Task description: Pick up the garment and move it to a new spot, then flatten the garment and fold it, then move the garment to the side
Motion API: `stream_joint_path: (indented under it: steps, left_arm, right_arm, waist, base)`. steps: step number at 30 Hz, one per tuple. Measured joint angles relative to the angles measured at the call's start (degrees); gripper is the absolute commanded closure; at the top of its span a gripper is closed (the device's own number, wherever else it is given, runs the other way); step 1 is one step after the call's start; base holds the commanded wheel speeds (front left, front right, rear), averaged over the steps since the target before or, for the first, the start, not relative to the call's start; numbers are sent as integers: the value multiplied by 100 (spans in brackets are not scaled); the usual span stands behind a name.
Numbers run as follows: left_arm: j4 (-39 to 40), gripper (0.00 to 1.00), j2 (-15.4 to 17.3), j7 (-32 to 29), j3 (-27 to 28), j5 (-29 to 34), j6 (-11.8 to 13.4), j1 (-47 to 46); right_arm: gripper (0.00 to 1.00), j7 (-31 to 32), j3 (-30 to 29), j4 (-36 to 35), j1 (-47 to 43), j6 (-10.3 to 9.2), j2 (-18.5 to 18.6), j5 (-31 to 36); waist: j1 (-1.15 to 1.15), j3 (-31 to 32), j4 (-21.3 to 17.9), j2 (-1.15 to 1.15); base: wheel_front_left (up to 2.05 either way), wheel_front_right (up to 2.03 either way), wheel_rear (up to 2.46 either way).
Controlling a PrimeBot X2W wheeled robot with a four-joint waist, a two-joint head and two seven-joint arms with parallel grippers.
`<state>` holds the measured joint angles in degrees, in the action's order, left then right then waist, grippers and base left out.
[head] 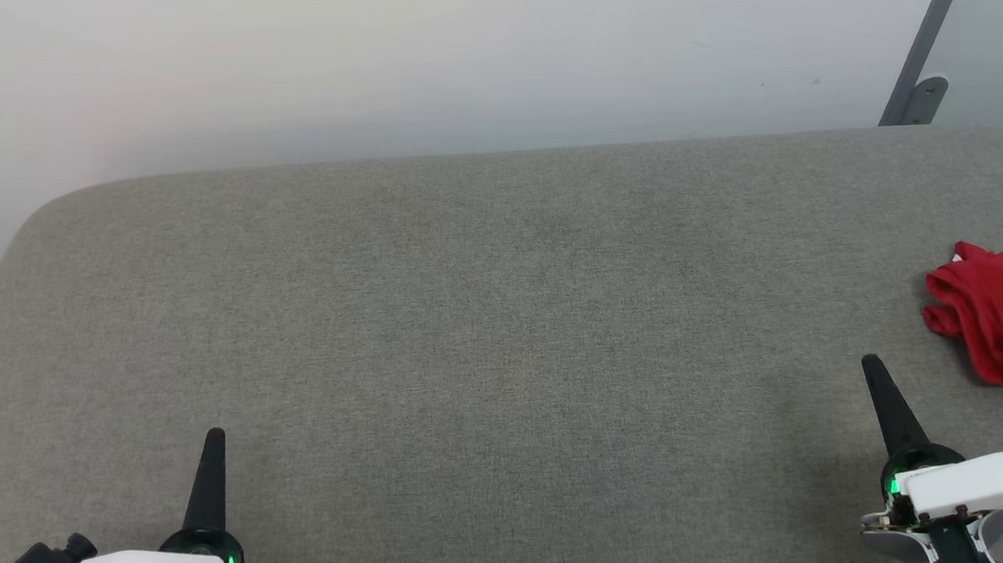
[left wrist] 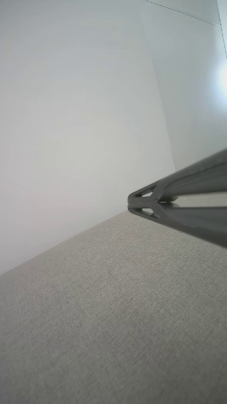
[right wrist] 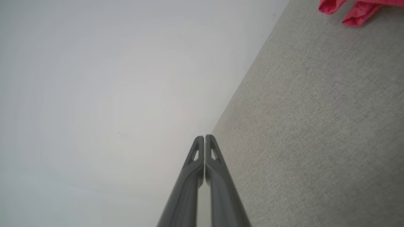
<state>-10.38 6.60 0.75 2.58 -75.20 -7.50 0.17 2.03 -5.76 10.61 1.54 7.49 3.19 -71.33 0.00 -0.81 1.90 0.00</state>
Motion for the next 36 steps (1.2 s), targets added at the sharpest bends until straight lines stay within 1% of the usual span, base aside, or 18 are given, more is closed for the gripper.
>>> stream_joint_path:
  steps: [36]
  left_arm:
    - [-269, 100, -212, -467, 188, -1352, 0, -452]
  right_arm:
    - [100, 301, -14, 255, 328, 0, 5, -1585]
  waist:
    - [0, 44, -134, 0]
  base:
    - [0, 0, 0]
